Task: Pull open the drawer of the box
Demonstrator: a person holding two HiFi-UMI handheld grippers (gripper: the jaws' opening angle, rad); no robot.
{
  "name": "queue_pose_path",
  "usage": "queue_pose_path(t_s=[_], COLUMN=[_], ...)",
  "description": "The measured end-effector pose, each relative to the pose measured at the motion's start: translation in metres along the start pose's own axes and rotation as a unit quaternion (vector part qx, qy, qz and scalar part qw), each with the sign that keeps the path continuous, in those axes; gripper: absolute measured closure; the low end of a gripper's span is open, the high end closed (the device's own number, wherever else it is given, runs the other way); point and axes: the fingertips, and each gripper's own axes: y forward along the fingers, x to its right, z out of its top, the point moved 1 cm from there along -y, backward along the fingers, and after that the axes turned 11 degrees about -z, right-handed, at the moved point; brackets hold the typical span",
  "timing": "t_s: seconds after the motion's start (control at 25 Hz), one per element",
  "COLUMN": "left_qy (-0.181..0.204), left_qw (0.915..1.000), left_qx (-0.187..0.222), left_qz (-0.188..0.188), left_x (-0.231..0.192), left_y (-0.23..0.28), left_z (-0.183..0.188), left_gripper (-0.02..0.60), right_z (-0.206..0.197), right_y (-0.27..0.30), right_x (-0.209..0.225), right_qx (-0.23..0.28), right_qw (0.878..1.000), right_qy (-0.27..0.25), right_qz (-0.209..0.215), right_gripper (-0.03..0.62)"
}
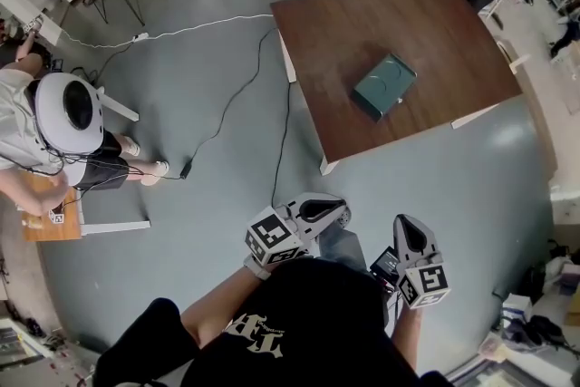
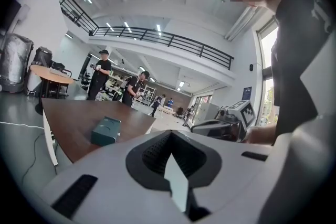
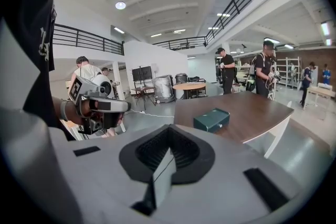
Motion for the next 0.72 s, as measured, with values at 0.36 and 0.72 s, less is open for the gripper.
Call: queue_pose_path(t_s=[0.36, 0.72], left_qy=[-0.002, -0.001], left_qw=[1.0, 1.0], left_qx=[-0.005, -0.003], left_qz=[0.004, 0.008], left_x=[-0.022, -0.038], left_y=[0.029, 0.057], left_z=[0.01, 0.025], left_gripper=[0.577, 0.577], right_z=[0.008, 0.015], right_y=[0.025, 0.042], right_x=[0.032, 0.059], right_qx=[-0.001, 0.002], right_qw=[1.0, 1.0], right_qy=[-0.002, 0.002], right_qz=[0.012, 0.027], right_gripper=[0.606, 0.606])
